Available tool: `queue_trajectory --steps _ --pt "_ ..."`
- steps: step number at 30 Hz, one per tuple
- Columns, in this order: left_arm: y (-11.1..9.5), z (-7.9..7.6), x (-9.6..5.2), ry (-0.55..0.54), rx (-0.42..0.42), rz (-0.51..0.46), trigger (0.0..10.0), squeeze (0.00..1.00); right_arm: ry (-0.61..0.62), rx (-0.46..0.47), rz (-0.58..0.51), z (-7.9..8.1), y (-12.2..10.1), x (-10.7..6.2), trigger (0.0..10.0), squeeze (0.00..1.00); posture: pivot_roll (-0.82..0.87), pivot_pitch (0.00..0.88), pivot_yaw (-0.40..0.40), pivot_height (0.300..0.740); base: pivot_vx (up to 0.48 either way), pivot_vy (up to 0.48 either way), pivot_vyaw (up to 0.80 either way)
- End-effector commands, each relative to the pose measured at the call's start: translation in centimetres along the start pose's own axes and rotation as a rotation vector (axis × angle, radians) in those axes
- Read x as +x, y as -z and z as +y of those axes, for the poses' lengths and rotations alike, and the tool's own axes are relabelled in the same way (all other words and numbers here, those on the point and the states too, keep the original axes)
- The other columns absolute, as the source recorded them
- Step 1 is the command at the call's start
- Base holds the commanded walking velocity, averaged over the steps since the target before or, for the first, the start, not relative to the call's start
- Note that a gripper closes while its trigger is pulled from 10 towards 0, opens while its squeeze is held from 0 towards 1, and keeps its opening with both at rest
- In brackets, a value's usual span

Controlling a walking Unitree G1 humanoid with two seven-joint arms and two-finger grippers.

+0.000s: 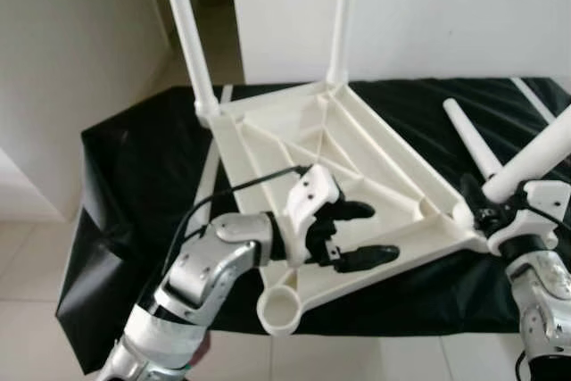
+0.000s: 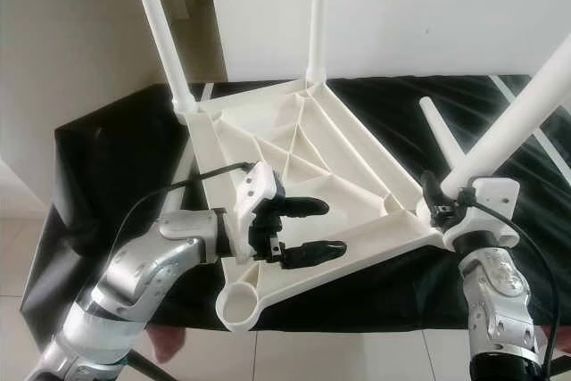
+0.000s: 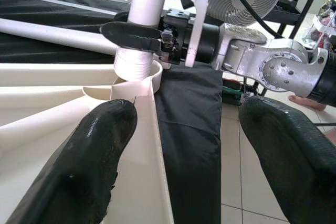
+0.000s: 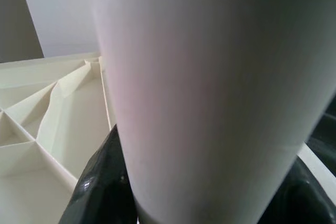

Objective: Building children table

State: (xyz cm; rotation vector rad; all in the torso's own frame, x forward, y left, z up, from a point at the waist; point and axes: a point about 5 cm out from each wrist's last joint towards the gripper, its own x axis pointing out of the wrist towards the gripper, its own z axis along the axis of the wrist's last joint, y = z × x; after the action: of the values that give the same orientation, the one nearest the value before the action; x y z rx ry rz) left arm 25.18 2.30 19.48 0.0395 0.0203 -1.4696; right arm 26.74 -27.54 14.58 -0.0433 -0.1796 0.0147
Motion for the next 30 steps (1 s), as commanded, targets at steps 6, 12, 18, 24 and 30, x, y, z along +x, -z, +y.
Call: queue_trajectory --steps 6,12,18,24,30 --pt "-0.2 0.1 -0.3 -0.018 0.003 -0.005 10.0 0.00 0.087 0.028 0.061 -1.0 1.8 -1.2 10.0 0.00 -0.03 0.000 0.041 0.740 0.000 0.000 0.00" --pt "-0.1 0.0 -0.2 -0.002 0.001 0.001 10.0 0.00 0.175 0.050 0.031 -1.9 1.6 -1.4 10.0 0.00 -0.04 0.000 0.049 0.740 0.000 0.000 0.00" --pt "0.1 -0.1 -0.1 0.007 0.000 0.009 10.0 0.00 0.162 0.062 0.061 -1.5 2.4 -1.6 10.0 0.00 -0.04 0.000 0.050 0.740 0.000 0.000 0.00" --pt "0.0 -0.1 -0.1 0.006 -0.001 0.007 10.0 0.00 0.071 0.065 0.100 -0.2 3.0 -1.6 10.0 0.00 -0.04 0.000 0.048 0.740 0.000 0.000 0.00" --pt "0.1 -0.1 -0.2 -0.001 0.001 0.010 10.0 0.00 0.005 -0.013 0.300 -0.1 5.1 -2.0 10.0 0.00 -0.04 0.000 0.048 0.740 0.000 0.000 0.00"
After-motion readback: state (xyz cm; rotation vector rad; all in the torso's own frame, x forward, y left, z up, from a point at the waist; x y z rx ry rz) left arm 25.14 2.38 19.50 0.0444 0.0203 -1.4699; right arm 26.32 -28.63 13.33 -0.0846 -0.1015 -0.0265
